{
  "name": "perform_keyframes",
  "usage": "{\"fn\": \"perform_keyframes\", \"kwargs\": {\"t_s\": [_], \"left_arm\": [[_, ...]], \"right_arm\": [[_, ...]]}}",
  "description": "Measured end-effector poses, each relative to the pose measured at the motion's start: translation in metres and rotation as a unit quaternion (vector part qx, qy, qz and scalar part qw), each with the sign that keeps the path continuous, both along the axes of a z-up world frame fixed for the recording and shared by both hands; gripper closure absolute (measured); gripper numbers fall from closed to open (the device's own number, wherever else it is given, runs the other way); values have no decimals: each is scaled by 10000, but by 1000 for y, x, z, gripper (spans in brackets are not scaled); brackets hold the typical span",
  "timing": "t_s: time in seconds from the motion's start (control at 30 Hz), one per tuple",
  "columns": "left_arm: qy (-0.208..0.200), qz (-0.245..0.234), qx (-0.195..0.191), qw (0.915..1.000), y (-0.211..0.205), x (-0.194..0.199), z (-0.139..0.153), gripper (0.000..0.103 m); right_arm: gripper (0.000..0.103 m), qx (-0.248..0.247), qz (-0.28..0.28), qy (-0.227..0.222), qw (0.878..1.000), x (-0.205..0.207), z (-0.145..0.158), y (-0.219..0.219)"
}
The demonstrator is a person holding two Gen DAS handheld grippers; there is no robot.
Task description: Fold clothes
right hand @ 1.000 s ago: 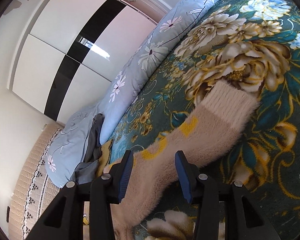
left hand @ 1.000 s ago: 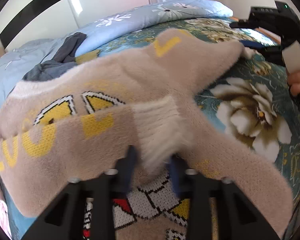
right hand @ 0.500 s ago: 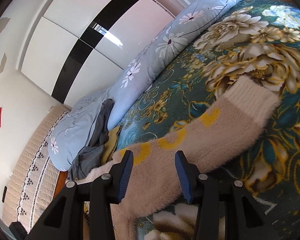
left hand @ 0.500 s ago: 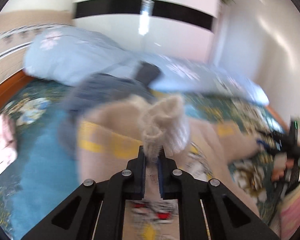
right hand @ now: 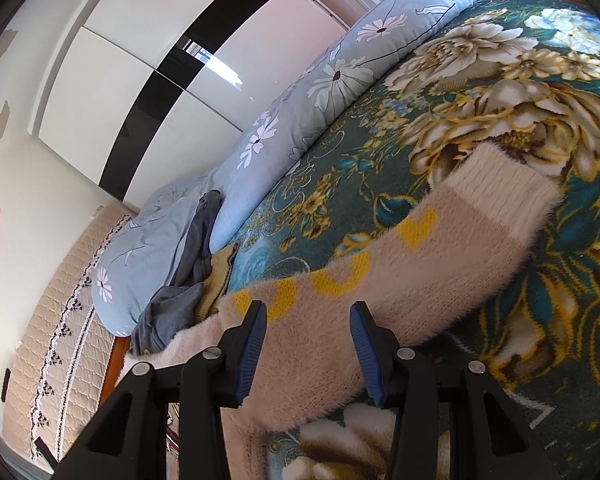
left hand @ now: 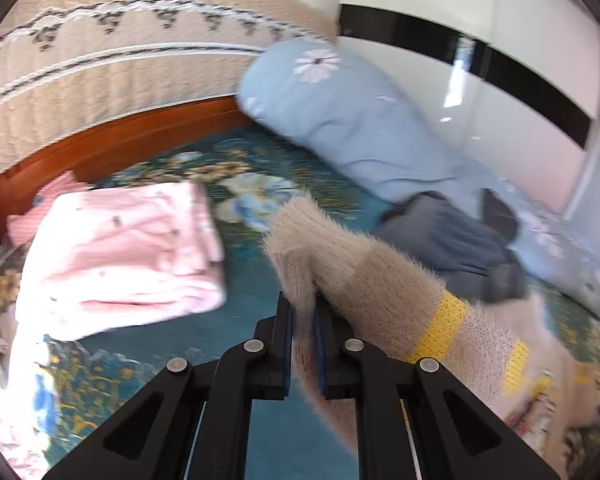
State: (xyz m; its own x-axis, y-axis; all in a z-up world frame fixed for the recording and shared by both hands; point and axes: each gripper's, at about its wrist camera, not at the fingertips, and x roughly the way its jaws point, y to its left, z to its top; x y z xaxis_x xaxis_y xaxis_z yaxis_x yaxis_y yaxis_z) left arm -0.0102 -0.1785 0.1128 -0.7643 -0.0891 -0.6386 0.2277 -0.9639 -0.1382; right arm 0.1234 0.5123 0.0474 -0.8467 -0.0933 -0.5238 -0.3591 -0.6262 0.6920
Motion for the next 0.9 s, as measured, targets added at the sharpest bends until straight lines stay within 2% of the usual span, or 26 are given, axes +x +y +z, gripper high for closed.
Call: {"fn": "perform_keyframes", "kwargs": {"t_s": [0.13, 0.27, 0.43, 0.53, 0.63, 0.73, 0.8, 0.9], "left_arm": [[-440, 639, -209, 9968, -29, -13, -21, 93], [-956, 1048, -575, 9882, -44, -19, -56, 93], [-1349, 1230, -414, 9823, -60, -23, -84, 94], [-1355, 1101, -279, 9843, -55, -16, -78, 93], [-1285, 839, -61, 9881, -46, -9, -57, 89], [-1025, 755, 76, 9918, -32, 6, -22, 64], [-845, 700, 102, 9939, -18, 16, -3, 64], [-570, 33, 357, 9977, 23, 34, 13, 64]], "right_arm": [[56, -33, -19, -24, 10000, 0, -2, 1], [56, -11, -13, -48, 10000, -1, -2, 1], [56, -13, -23, -65, 10000, -1, -3, 2], [56, -28, -47, -64, 10000, -1, -4, 4], [56, -25, -176, 14, 9998, 4, -1, 10], [56, -129, -468, 147, 9987, 14, 1, 24], [56, -250, -748, 188, 9967, 23, 0, 37], [56, -478, -1140, 109, 9923, 35, -6, 54]]}}
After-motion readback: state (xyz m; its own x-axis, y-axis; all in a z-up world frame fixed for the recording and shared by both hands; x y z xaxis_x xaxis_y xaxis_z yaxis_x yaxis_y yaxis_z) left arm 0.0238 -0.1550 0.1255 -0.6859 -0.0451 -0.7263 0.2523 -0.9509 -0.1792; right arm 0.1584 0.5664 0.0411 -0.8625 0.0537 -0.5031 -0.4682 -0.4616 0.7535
